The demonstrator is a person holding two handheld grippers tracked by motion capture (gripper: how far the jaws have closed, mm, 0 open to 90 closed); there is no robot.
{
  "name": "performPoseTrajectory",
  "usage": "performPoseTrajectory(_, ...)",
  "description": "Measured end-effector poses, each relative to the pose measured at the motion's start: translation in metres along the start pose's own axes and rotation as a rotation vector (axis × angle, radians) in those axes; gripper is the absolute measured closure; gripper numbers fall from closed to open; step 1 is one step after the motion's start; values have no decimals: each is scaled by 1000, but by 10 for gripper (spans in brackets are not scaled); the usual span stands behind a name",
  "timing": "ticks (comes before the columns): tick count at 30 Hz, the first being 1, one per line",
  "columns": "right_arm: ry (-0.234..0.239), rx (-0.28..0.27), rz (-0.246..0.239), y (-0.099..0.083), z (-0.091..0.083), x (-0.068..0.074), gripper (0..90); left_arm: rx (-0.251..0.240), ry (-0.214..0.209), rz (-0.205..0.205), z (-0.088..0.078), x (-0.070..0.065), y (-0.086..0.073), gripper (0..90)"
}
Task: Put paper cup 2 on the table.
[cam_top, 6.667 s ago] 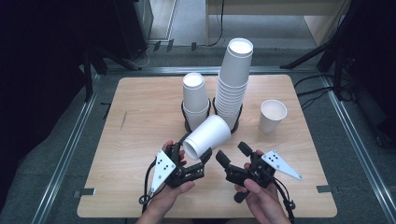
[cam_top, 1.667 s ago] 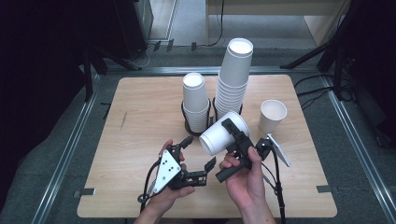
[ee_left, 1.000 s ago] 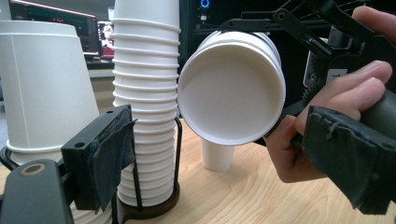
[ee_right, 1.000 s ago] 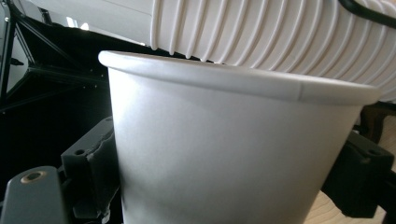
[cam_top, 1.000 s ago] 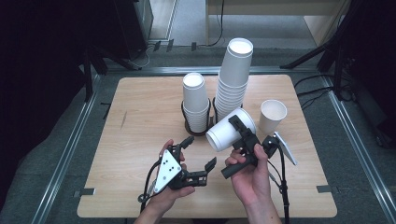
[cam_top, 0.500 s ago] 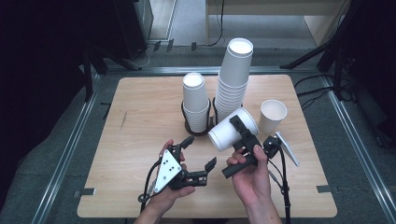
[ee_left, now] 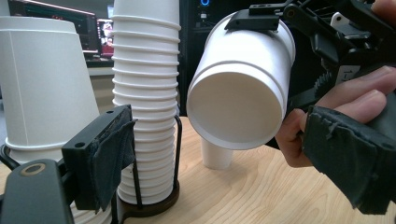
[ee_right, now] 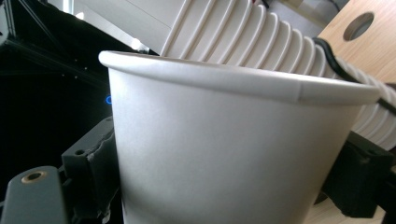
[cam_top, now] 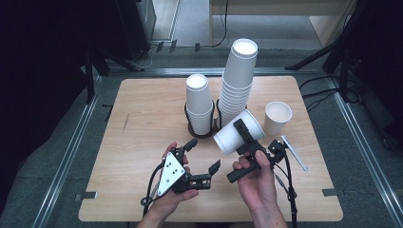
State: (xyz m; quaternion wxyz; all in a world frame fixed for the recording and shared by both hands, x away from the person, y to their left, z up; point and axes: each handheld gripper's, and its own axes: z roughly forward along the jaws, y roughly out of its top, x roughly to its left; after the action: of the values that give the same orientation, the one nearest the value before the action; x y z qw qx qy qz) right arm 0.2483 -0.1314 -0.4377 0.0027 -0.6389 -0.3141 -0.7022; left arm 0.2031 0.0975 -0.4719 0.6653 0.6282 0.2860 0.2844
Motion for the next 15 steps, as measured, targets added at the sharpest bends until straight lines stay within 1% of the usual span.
performPoseTrajectory(11, -10, -36, -94, 0, -1, 0, 125, 1, 1, -1, 0, 1, 0, 97)
performPoseTrajectory(14, -13, -45, -132, -1, -2, 1, 125, 1, 1, 0, 0, 1, 0, 97)
performPoseTrajectory(15, -19, -54, -156, -2, -2, 1, 125, 1, 0, -1, 0, 0, 0, 97)
